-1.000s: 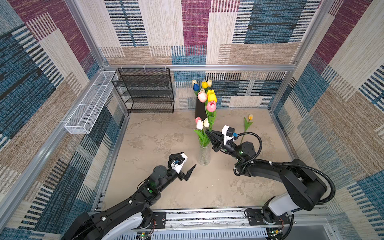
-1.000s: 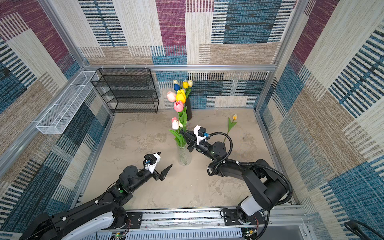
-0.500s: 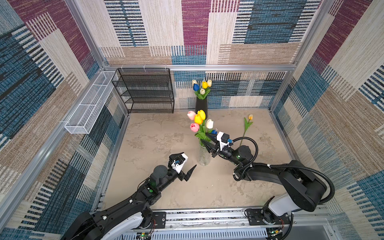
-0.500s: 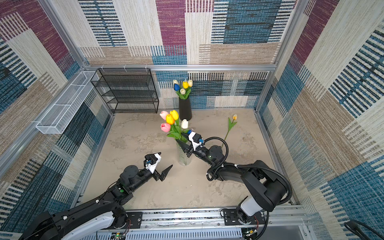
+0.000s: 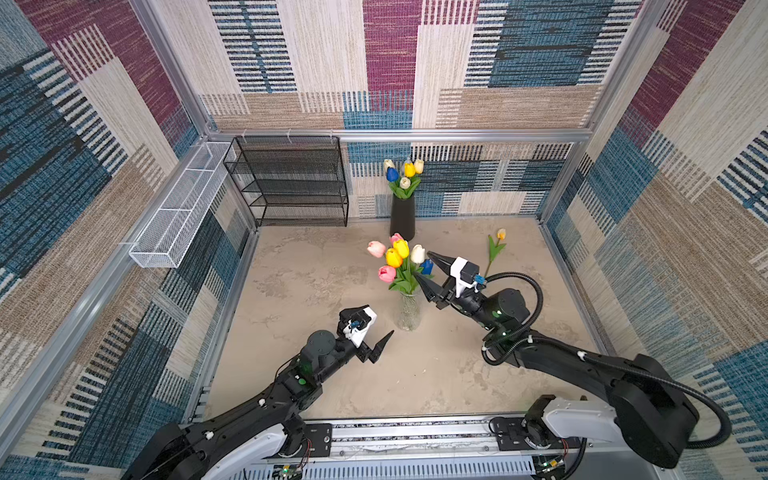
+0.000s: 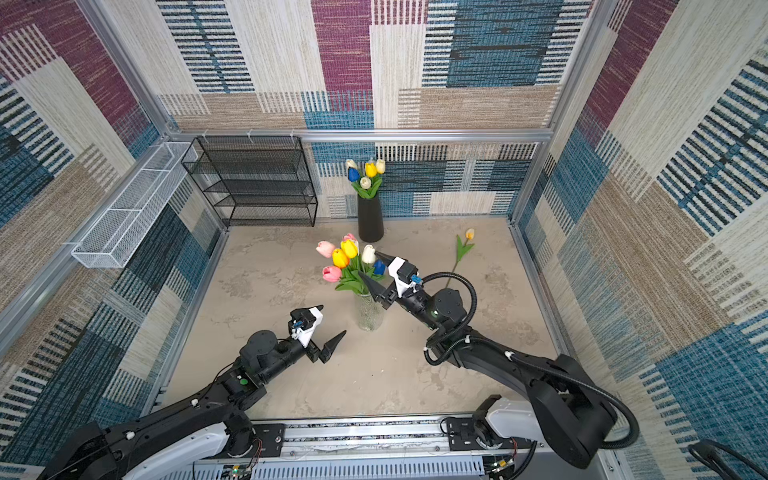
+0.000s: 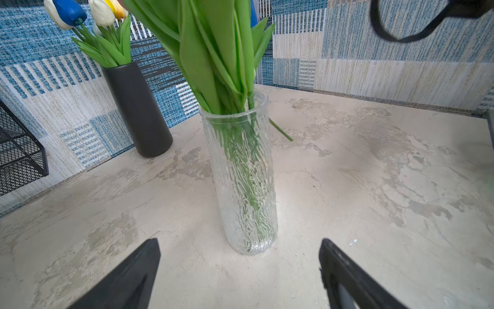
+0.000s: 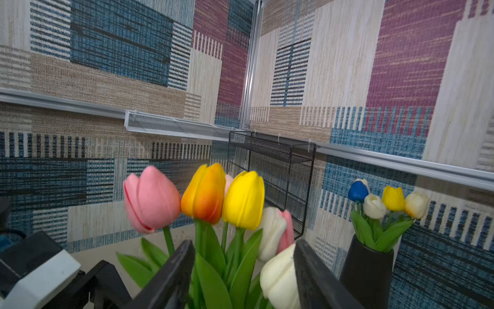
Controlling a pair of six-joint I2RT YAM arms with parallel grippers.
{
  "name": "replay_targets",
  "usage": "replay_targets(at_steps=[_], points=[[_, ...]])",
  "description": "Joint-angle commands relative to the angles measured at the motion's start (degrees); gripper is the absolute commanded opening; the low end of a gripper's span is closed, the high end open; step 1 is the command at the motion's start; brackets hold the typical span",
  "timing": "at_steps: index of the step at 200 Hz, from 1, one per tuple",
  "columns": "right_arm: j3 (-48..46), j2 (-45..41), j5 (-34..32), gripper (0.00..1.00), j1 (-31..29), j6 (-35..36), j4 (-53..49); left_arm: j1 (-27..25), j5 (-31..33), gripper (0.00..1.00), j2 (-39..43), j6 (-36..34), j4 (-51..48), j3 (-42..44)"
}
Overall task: Arrange the flowers into the vase
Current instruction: 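Lower the tulip bunch stems into the glass vase with the right gripper, then open the right gripper and move it to the loose orange tulip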
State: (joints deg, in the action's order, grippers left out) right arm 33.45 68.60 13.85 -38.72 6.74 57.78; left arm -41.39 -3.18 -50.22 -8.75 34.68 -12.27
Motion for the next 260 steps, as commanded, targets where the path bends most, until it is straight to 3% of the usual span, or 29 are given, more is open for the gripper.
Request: replay_targets(at_steps=[1, 33, 44, 55, 71, 86, 101, 131, 157, 187, 260], points=[[1.1, -5.1, -5.2, 0.65, 0.0, 2.1, -6.4, 0.0, -0.5, 0.96, 0.1, -1.2, 1.0, -0.5], [6.2, -10.2, -12.7, 0.68, 2.6, 0.5, -18.0, 0.0, -0.4, 0.96, -0.1, -1.2, 1.1, -0.6], [9.3, -10.0, -14.5, 0.72, 6.6, -4.6, -24.0, 0.0, -0.7, 0.96, -0.1, -1.1, 1.1, -0.6], [13.9, -8.1, -12.5, 0.72, 14.4, -11.6, -33.0, 0.0, -0.9, 0.96, 0.0, -1.0, 1.1, -0.6], [19.4, -2.5, -7.8, 0.73, 25.9, -20.0, -44.5, 0.0, -1.6, 0.96, 0.1, -1.1, 1.1, -0.6], [23.6, 4.4, -5.6, 0.72, 33.1, -22.3, -53.7, 0.0, -2.8, 0.96, 0.2, -1.3, 1.3, -0.5], [26.6, 11.8, -4.5, 0.69, 37.3, -22.7, -61.4, 0.0, -4.1, 0.96, 0.2, -1.4, 1.5, -0.5], [29.1, 24.6, -2.3, 0.61, 43.2, -22.4, -67.0, 0.0, -4.8, 0.97, -0.3, -1.7, 1.7, -0.6], [33.0, 33.9, -6.2, 0.52, 44.6, -20.3, -71.0, 0.0, -5.0, 0.97, -0.3, -1.9, 1.7, -0.6], [38.5, 42.1, -6.2, 0.43, 44.1, -18.4, -74.2, 0.0, -5.2, 0.97, -1.1, -1.8, 1.9, -0.8], [45.7, 49.9, -10.6, 0.43, 40.4, -18.7, -75.4, 0.0, -6.1, 0.96, -2.5, -1.3, 2.5, -1.3]])
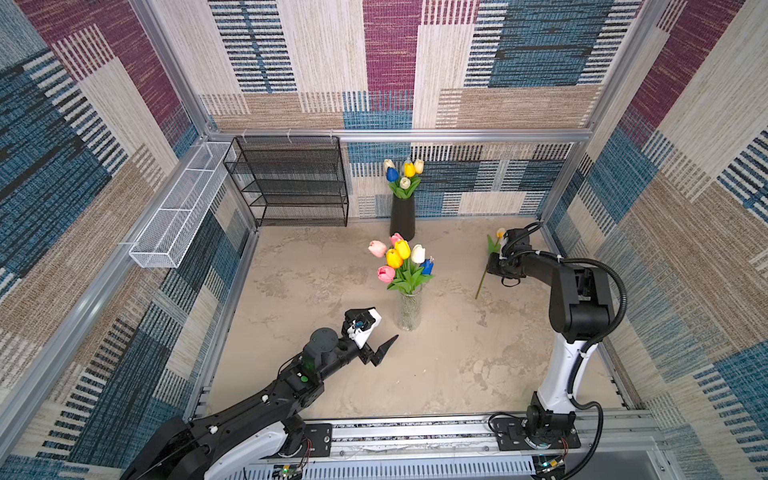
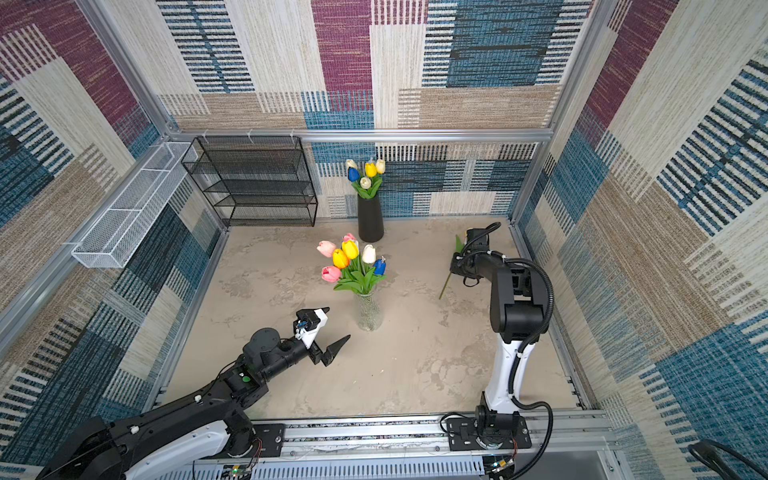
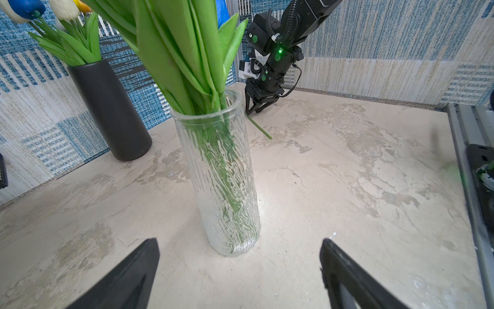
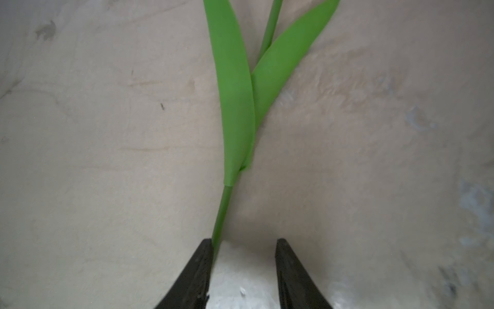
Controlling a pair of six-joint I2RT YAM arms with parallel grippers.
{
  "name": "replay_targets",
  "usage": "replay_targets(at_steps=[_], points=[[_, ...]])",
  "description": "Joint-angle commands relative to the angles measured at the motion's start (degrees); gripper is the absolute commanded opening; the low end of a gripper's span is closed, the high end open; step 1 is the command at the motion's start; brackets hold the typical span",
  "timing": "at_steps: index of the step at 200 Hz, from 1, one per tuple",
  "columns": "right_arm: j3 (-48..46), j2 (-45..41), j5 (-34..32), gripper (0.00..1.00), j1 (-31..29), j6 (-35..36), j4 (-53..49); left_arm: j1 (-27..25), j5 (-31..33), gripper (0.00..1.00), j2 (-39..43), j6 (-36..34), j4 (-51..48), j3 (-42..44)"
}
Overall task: Arrange the flowers into the vase
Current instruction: 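Open the right gripper and move it to the loose orange tulip, then grasp the orange tulip stem with the right gripper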
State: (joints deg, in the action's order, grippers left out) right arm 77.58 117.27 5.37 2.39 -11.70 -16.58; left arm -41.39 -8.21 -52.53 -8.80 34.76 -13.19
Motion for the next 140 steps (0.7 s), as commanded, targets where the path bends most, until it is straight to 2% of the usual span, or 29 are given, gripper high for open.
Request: replay_targets(at_steps=[1, 27, 101, 140], points=[[1.6, 1.3, -2.2, 0.43, -0.7, -0.4, -1.1, 0.0, -1.1, 0.97, -0.3, -1.3, 2.4, -0.3], [3.6, 3.0, -4.0, 0.41, -1.2, -0.8, -2.7, 0.0, -1.4, 0.96, 0.1, -1.0, 2.4, -0.3], [3.1, -1.3, -3.4, 0.41, -2.2, -2.5, -1.8, 0.0, -1.4, 0.97, 0.1, -0.9, 2.4, -0.3], [5.7, 3.5, -3.4, 0.40, -2.2, -2.8, -2.3, 0.0, -1.4, 0.97, 0.1, -0.9, 2.4, -0.2]])
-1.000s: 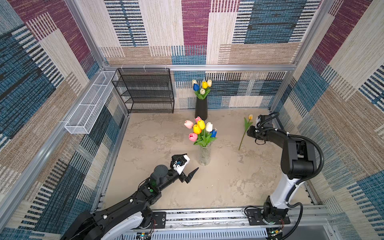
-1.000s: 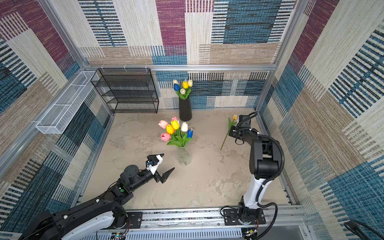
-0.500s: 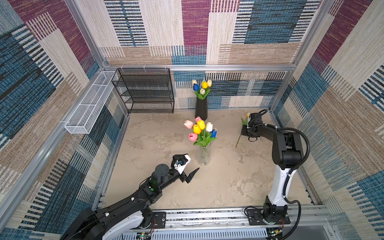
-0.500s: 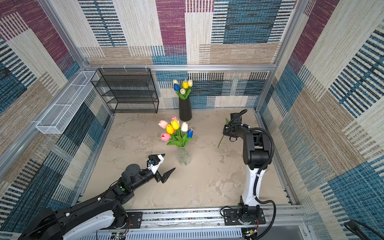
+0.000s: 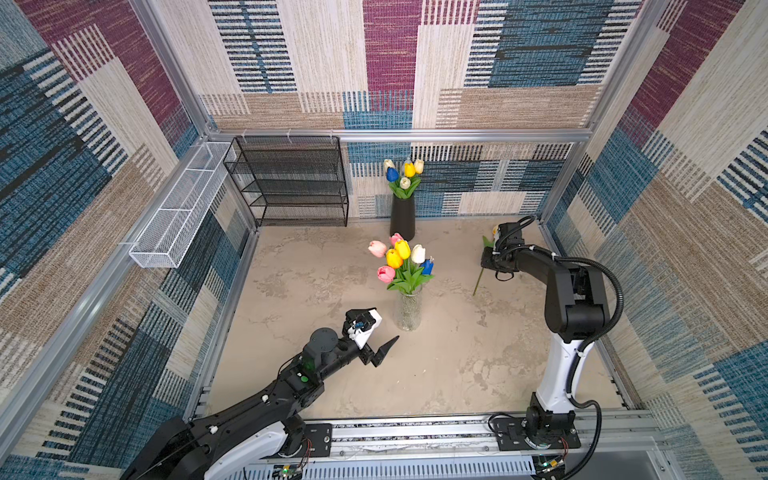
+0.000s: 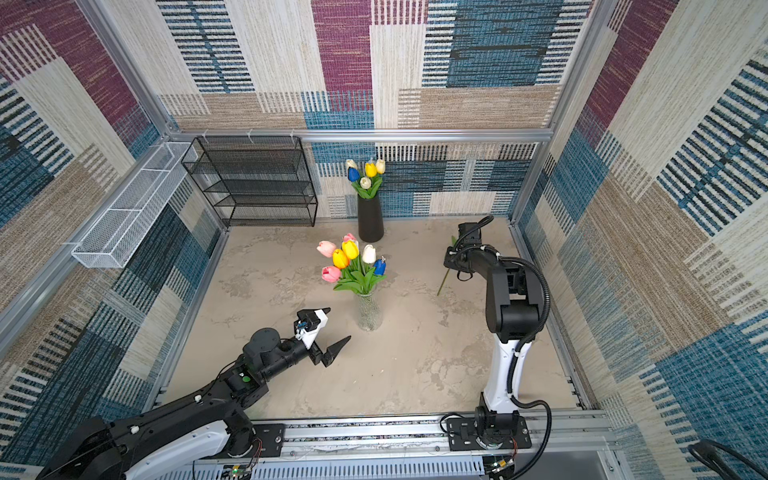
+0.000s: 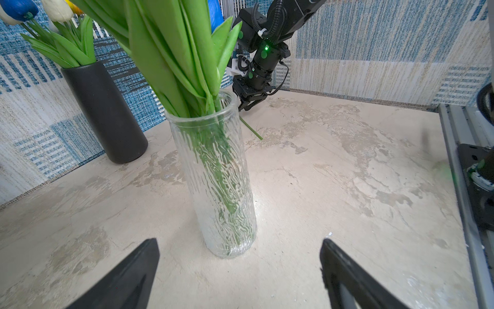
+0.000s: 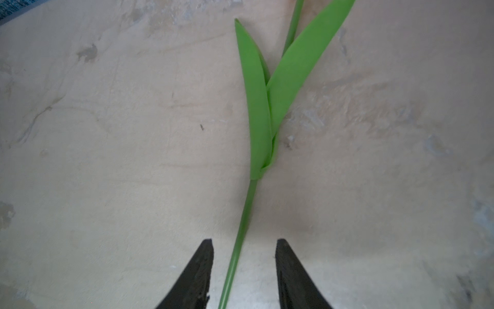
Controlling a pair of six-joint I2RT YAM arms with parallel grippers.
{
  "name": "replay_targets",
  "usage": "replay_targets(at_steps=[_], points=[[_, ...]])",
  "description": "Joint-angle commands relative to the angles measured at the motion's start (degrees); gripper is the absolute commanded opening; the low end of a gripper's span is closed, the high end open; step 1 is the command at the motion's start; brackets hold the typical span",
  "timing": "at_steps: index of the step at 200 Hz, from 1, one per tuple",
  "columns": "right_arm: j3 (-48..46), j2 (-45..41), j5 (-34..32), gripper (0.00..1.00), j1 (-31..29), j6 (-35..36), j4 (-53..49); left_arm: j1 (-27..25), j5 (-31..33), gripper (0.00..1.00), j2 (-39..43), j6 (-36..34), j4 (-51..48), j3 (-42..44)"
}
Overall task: Arrange the flowers into the vase
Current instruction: 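Grasp the orange tulip stem with the right gripper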
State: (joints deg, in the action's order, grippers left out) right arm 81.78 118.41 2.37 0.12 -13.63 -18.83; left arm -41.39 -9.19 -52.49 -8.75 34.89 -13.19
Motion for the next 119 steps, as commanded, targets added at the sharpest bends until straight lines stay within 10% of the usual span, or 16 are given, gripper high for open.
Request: replay_targets(at_steps=[1, 52, 119], points=[[1.5, 2.4, -0.4, 0.40, 0.0, -0.8, -0.1, 0.0, -0.4, 0.97, 0.0, -0.9, 2.3, -0.3], [2.8, 4.8, -0.3, 0.06, 0.1, -0.4, -0.5, 0.0, -0.1, 0.97, 0.2, -1.1, 2.3, -0.1], [-5.6, -3.3, 11.8, 0.00, -0.2, 0.7, 8.9, 0.0, 0.0, 0.97, 0.0, -1.1, 2.3, -0.2]])
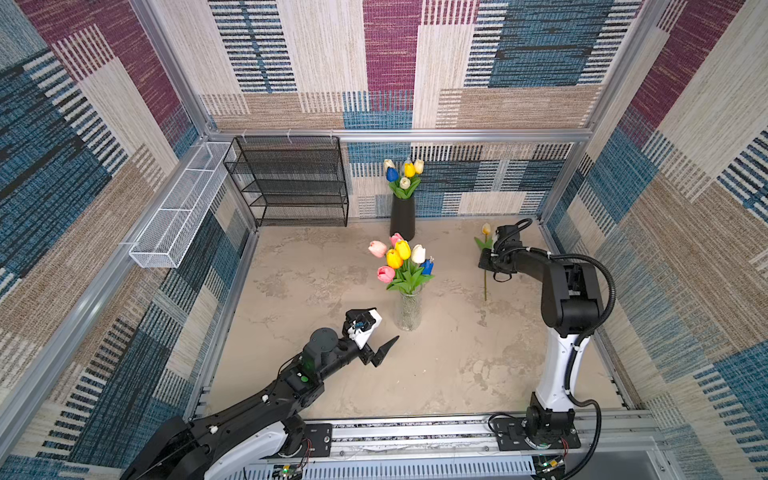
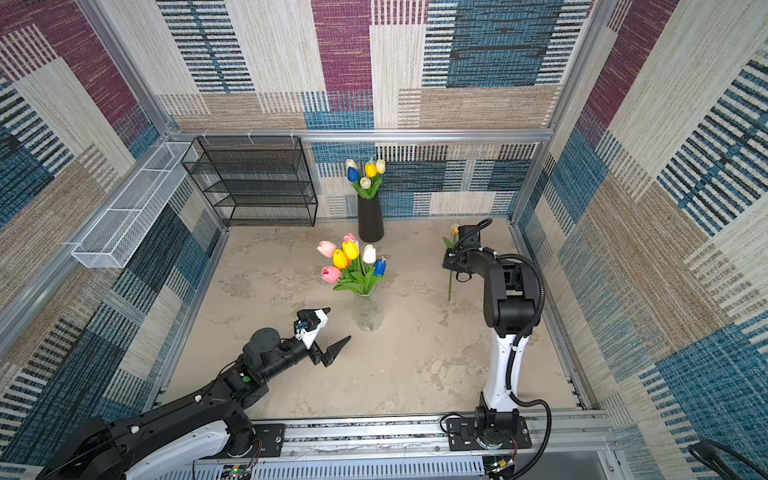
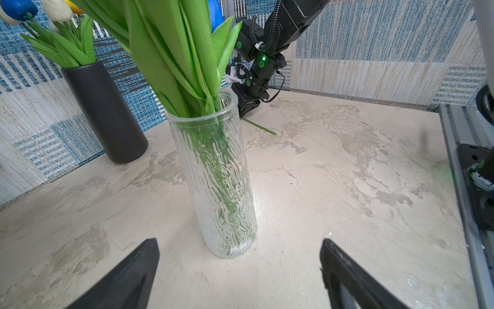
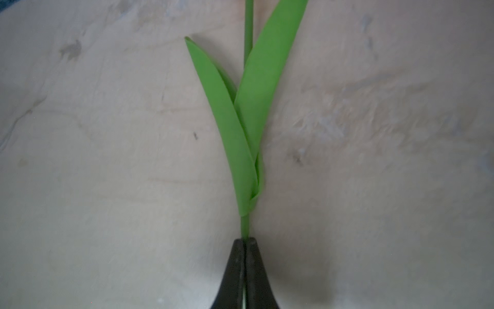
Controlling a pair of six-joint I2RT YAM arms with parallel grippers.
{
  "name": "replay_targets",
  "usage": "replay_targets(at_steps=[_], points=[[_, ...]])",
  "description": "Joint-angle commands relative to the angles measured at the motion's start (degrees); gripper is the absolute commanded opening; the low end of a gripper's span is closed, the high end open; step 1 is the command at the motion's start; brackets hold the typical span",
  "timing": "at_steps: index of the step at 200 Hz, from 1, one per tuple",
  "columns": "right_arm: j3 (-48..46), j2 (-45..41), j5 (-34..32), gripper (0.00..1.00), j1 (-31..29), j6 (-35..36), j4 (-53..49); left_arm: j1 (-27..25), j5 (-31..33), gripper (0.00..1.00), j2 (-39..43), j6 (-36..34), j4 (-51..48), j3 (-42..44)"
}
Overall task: Arrange the flowers into the vase
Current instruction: 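Grasp the orange tulip stem with the right gripper, then lift the orange tulip upright and carry it over the glass vase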
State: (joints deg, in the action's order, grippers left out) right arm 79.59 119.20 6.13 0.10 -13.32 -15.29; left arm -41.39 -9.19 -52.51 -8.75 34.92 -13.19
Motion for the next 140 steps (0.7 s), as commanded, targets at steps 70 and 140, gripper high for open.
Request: replay_targets(at_steps=[70, 140], points=[[-30.7, -35.9, 34.2, 0.00, -6.4, -9.0, 55.6, 0.0, 0.1, 0.97, 0.0, -1.0, 2.3, -0.3], [-51.9, -54.4, 27.8, 0.00, -18.6, -15.9, 98.2, 0.0, -0.4, 0.96, -0.8, -1.0, 3.1, -0.3]])
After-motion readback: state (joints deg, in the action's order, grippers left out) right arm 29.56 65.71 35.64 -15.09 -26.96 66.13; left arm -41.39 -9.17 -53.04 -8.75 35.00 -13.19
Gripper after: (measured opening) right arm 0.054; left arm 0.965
